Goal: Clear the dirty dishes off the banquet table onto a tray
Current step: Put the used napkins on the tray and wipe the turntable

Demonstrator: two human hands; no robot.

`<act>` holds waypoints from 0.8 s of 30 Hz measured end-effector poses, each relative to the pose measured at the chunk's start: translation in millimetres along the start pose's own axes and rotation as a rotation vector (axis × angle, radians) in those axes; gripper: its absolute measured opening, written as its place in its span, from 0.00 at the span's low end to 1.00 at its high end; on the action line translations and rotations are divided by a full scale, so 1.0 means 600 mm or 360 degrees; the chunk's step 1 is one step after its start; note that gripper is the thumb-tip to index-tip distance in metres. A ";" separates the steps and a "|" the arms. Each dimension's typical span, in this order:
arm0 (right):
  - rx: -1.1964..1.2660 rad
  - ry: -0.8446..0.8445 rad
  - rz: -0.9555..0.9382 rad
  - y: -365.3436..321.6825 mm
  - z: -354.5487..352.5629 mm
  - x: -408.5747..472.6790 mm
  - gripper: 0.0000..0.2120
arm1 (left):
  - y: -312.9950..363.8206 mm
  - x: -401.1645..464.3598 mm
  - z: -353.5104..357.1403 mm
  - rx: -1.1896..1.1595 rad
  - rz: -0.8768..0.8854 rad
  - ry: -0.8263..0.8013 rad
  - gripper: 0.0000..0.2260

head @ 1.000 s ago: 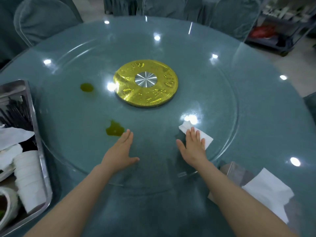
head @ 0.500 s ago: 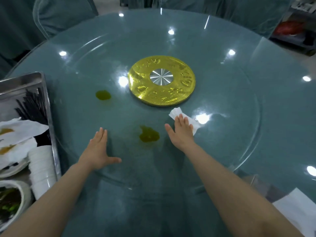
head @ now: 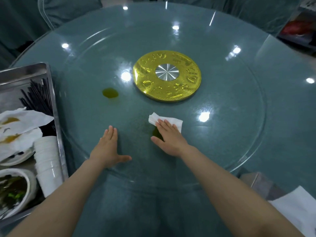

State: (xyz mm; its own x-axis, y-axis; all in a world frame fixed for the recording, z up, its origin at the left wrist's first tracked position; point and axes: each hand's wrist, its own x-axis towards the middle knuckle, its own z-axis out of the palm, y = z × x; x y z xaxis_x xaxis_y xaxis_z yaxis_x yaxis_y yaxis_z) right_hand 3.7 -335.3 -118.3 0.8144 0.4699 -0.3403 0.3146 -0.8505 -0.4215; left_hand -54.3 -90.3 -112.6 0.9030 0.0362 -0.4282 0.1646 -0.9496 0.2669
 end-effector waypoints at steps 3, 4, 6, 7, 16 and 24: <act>-0.0020 -0.0044 -0.0043 -0.009 0.011 -0.024 0.35 | 0.007 -0.004 -0.002 -0.0018 -0.0006 -0.0012 0.60; -0.0019 -0.0054 -0.0052 -0.012 0.017 -0.033 0.35 | 0.009 -0.005 -0.004 -0.0023 -0.0009 -0.0017 0.59; -0.0017 -0.0071 -0.0069 -0.016 0.027 -0.052 0.36 | 0.013 -0.008 -0.004 -0.0026 -0.0010 -0.0019 0.59; -0.0021 -0.0078 -0.0075 -0.018 0.033 -0.060 0.36 | 0.014 -0.010 -0.004 -0.0020 -0.0008 -0.0016 0.58; -0.0075 -0.0082 -0.0085 -0.027 0.075 -0.139 0.36 | 0.026 -0.027 0.001 -0.0034 0.0093 -0.0091 0.57; -0.0181 -0.0048 -0.0173 -0.015 0.093 -0.174 0.34 | 0.032 -0.032 0.002 -0.0006 0.0193 -0.0183 0.56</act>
State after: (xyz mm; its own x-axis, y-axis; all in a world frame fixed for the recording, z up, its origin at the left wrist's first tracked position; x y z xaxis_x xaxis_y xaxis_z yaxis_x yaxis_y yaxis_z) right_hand -111.5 -363.6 -125.8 0.7581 0.5663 -0.3234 0.4549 -0.8145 -0.3600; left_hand -69.3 -109.4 -100.2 0.8651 -0.1149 -0.4883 0.0586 -0.9436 0.3260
